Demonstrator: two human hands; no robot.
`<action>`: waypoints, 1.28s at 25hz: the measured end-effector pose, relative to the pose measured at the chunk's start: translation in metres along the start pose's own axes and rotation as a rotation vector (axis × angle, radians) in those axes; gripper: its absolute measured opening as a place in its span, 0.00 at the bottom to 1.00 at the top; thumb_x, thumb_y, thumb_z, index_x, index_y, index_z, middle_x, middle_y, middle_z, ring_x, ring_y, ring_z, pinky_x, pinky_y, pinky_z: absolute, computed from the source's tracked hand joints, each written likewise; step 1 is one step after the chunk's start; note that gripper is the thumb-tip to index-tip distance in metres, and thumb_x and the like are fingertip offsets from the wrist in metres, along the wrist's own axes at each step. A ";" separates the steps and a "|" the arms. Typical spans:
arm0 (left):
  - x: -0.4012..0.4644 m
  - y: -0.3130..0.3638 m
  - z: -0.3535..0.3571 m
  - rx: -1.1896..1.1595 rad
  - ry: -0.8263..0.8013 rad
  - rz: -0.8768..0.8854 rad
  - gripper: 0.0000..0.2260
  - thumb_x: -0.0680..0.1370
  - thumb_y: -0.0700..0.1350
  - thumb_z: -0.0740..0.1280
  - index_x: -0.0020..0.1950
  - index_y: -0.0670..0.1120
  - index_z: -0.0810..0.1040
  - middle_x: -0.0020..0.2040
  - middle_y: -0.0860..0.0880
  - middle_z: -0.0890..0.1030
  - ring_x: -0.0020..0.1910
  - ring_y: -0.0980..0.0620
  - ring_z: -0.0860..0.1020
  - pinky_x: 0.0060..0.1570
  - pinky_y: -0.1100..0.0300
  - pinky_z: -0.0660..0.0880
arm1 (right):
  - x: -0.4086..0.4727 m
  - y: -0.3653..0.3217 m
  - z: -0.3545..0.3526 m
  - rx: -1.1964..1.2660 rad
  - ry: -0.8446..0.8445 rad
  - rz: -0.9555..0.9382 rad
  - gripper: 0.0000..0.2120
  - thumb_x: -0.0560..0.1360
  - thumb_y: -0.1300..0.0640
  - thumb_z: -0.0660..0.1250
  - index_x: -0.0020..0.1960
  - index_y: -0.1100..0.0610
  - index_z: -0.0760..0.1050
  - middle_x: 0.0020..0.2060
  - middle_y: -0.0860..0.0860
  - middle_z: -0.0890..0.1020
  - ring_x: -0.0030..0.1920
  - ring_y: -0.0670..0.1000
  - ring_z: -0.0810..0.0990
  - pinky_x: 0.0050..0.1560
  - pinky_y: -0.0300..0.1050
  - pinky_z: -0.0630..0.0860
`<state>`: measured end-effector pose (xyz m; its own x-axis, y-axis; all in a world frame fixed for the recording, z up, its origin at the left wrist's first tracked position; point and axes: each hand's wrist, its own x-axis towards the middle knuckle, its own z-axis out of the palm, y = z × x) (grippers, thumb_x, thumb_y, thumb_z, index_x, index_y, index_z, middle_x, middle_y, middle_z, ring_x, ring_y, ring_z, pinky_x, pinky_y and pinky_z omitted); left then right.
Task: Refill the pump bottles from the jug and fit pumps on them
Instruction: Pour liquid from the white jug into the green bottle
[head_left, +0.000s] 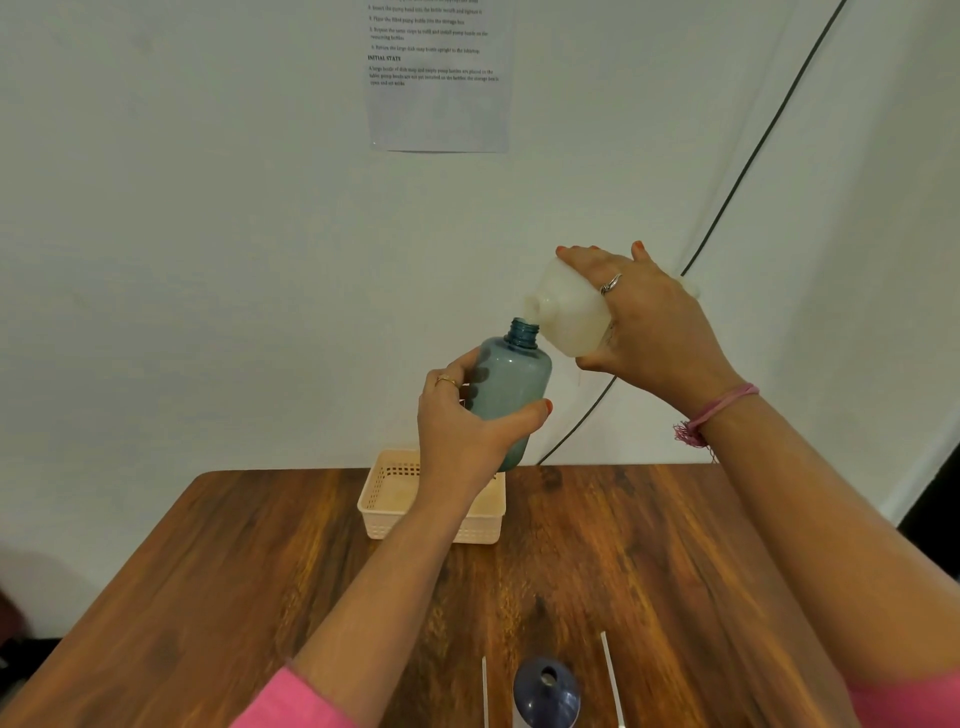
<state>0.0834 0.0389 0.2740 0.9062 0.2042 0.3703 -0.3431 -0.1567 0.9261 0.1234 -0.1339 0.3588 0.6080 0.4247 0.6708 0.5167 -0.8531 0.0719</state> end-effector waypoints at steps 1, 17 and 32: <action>0.000 0.000 0.000 0.002 0.002 -0.001 0.33 0.62 0.47 0.81 0.60 0.59 0.66 0.57 0.55 0.71 0.52 0.59 0.73 0.46 0.63 0.77 | 0.000 0.000 0.000 0.000 0.003 -0.003 0.47 0.59 0.58 0.80 0.73 0.58 0.63 0.67 0.57 0.73 0.68 0.58 0.71 0.70 0.52 0.52; -0.001 0.000 -0.001 -0.003 0.017 0.004 0.33 0.62 0.47 0.81 0.61 0.58 0.68 0.57 0.54 0.72 0.53 0.60 0.73 0.51 0.56 0.80 | 0.002 0.002 0.000 -0.027 0.002 -0.023 0.47 0.59 0.58 0.80 0.73 0.57 0.62 0.68 0.57 0.72 0.68 0.57 0.70 0.71 0.52 0.50; 0.000 -0.003 0.000 -0.004 0.024 0.014 0.33 0.62 0.47 0.81 0.61 0.59 0.67 0.58 0.54 0.72 0.53 0.60 0.73 0.50 0.58 0.80 | 0.002 0.003 0.000 -0.076 -0.004 -0.041 0.48 0.59 0.57 0.80 0.73 0.56 0.61 0.68 0.57 0.72 0.69 0.58 0.70 0.71 0.55 0.52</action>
<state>0.0841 0.0395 0.2715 0.8949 0.2254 0.3851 -0.3571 -0.1557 0.9210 0.1265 -0.1353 0.3604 0.5900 0.4609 0.6629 0.4941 -0.8555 0.1551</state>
